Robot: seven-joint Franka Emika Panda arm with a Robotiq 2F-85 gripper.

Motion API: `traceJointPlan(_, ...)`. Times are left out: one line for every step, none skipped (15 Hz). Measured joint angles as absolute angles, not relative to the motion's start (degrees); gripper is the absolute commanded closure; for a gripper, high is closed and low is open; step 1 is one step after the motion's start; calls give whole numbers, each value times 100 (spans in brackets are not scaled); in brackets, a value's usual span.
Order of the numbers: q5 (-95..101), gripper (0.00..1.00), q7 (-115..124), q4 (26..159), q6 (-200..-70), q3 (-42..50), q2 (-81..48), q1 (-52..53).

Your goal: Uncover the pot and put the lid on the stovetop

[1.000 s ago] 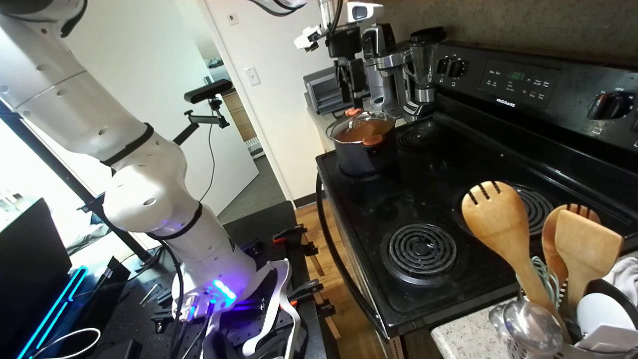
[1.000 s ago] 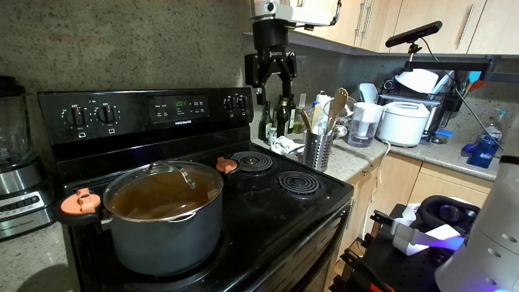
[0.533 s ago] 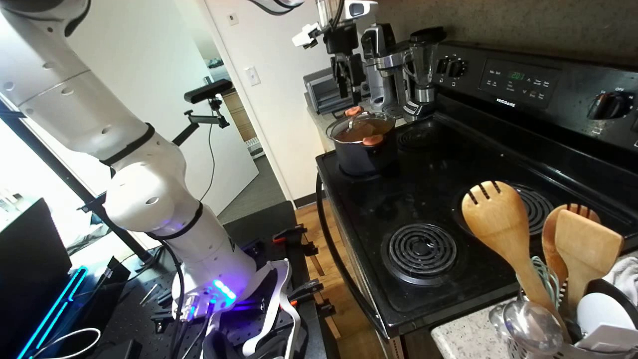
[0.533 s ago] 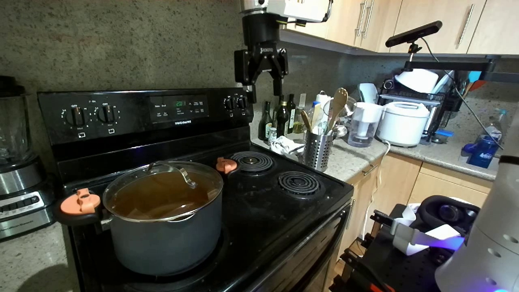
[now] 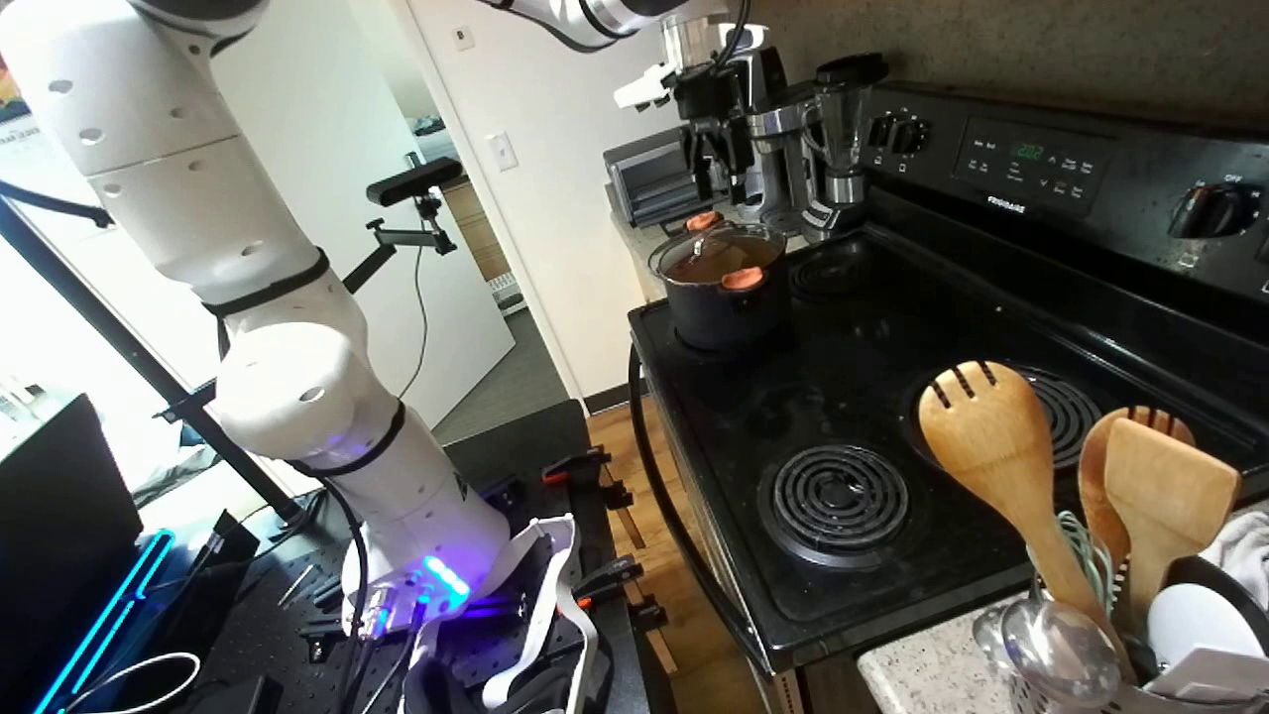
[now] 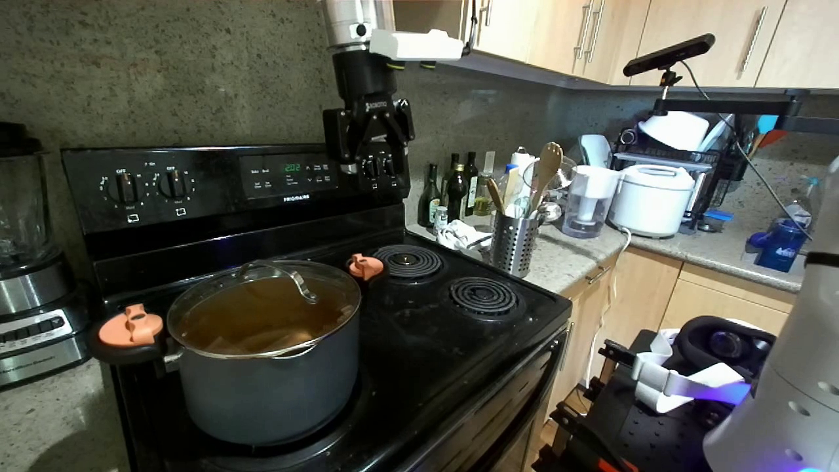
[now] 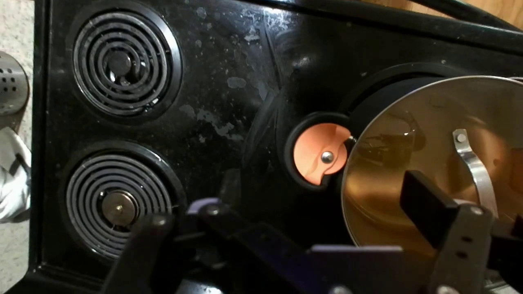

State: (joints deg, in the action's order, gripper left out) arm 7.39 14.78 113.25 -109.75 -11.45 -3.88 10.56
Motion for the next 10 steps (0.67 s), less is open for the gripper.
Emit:
traceJointPlan(808,0,1477,11183,-10975,-1147,-522,1113)
traceJointPlan(864,0,1472,11047,-10975,-1150,-649,1177)
traceJointPlan(885,0,1457,10930,-10974,-1155,-757,1243)
traceJointPlan(891,0,1420,10828,-10972,-1165,-852,1318)
traceJointPlan(891,0,1362,10746,-10972,-1180,-925,1390)
traceJointPlan(891,0,1329,10685,-10971,-1210,-980,1455)
traceJointPlan(891,0,1264,10634,-10971,-1243,-1023,1514)
traceJointPlan(891,0,1227,10592,-10971,-1275,-1058,1573)
traceJointPlan(891,0,1154,10558,-10971,-1301,-1088,1625)
traceJointPlan(891,0,1077,10528,-10971,-1316,-1118,1676)
